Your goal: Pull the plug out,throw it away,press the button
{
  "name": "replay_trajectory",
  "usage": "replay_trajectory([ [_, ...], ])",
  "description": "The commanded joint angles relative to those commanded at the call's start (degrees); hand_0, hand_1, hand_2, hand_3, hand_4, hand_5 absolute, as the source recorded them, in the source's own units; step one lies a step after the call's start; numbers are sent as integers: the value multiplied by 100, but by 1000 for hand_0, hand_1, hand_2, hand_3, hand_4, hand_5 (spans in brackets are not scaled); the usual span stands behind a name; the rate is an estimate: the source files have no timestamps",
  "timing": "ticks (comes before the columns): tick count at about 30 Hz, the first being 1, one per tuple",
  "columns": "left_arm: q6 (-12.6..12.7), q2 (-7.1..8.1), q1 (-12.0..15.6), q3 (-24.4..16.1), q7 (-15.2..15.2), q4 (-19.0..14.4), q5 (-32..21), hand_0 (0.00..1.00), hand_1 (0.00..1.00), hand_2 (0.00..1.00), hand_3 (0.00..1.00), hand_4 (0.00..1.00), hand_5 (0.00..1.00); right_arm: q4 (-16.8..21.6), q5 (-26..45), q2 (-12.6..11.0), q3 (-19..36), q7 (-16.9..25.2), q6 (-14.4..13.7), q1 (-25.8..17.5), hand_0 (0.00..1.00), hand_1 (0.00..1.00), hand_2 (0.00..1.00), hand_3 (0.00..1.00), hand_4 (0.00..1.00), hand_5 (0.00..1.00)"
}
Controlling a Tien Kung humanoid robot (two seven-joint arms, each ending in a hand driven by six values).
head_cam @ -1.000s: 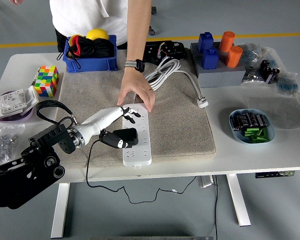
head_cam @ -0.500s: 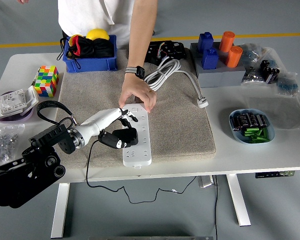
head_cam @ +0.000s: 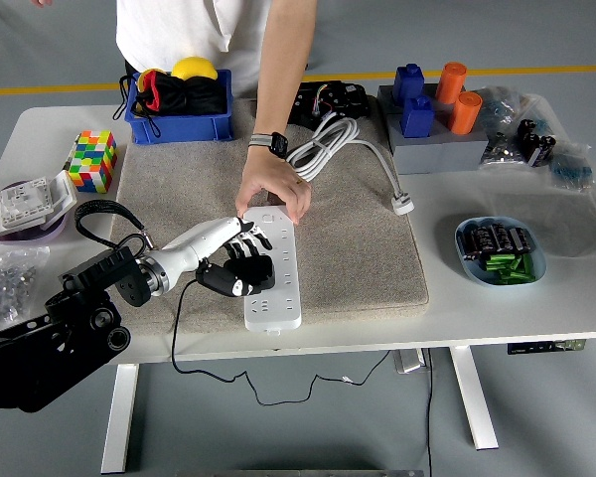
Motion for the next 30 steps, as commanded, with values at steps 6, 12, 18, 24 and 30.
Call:
replay_trajectory([
  [6,-2,-14,18,-48,-24,-13,-76,478,344,387,581,754,2,0,-11,10,49,6,1,-9,744,654,641,612,651,468],
  [12,31,-25,66,-152,8,-83,-49,452,317,352,563,735,2,0,-26,26,107,14,3,-30,744,655,641,612,651,468],
  [18,-6,-3,80,-258,60,-232,-11,462,317,348,567,726,2,0,-38,36,158,18,2,-58,744,655,641,612,651,468],
  [24,-26,21,59,-388,67,-312,-8,482,311,343,565,701,2,0,-48,43,200,21,-7,-83,745,655,642,612,651,468],
  [30,48,-39,7,-712,129,-166,126,476,310,342,565,701,2,0,-44,48,220,24,-14,-81,744,654,641,612,651,468],
])
